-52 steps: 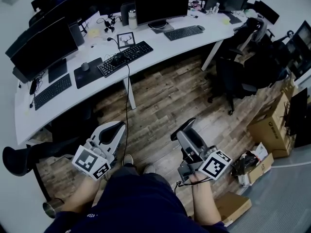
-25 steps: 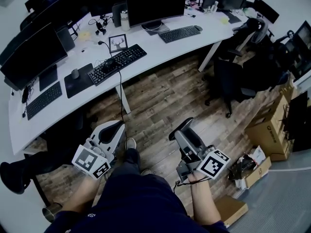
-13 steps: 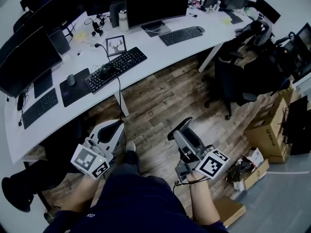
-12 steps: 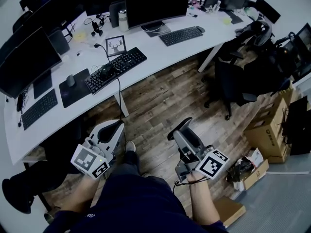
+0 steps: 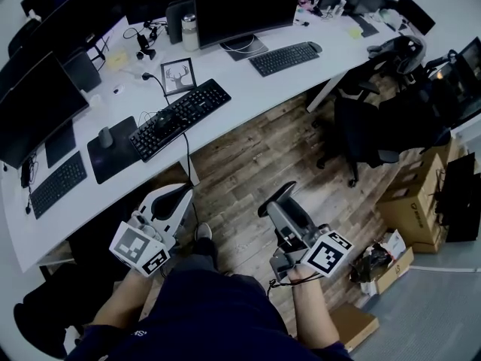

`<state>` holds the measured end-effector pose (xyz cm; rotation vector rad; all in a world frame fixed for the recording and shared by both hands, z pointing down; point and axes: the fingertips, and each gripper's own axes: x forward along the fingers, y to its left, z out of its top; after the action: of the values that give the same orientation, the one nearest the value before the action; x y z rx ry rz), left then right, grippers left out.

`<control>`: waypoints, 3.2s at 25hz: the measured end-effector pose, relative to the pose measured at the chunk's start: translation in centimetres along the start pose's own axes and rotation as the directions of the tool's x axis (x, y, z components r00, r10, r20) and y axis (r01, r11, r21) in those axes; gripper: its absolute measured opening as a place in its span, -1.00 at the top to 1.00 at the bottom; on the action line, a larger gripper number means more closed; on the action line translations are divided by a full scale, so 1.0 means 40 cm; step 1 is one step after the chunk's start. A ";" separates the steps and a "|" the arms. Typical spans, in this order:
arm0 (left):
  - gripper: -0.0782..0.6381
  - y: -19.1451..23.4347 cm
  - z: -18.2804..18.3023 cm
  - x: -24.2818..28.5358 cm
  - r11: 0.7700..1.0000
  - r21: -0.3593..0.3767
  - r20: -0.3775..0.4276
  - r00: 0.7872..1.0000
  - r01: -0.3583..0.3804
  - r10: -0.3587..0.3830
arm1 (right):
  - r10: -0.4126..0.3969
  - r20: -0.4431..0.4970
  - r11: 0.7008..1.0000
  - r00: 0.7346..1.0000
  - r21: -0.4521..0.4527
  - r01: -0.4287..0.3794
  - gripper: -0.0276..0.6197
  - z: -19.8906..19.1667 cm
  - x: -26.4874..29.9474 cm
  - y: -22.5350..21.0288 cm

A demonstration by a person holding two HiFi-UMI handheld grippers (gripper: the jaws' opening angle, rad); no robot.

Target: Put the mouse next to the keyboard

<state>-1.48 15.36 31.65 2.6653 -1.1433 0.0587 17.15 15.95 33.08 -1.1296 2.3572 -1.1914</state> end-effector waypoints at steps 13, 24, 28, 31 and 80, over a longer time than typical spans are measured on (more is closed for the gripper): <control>0.66 0.211 0.026 0.069 0.999 -0.023 -0.007 1.000 0.026 -0.026 | -0.042 0.001 0.999 0.999 0.000 0.042 0.12 0.042 0.209 -0.026; 0.66 0.331 0.043 0.102 0.999 -0.021 -0.006 0.999 0.042 -0.042 | -0.058 -0.003 0.998 0.998 -0.006 0.058 0.12 0.059 0.337 -0.035; 0.66 0.354 0.051 0.106 0.999 -0.021 -0.005 0.999 0.047 -0.047 | -0.062 -0.002 0.998 0.998 -0.009 0.062 0.12 0.069 0.366 -0.032; 0.66 0.370 0.055 0.111 0.999 -0.023 -0.005 0.999 0.044 -0.045 | -0.061 -0.004 0.998 0.998 -0.010 0.060 0.12 0.077 0.385 -0.035; 0.66 0.615 0.058 0.554 0.954 -0.056 -0.096 0.952 -0.295 0.289 | 0.081 -0.303 0.996 0.949 0.046 -0.070 0.12 0.383 0.805 -0.478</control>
<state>-3.94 -17.25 37.28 2.3879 -1.4732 0.1813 14.17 -23.51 41.56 -0.8875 2.5635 -1.4641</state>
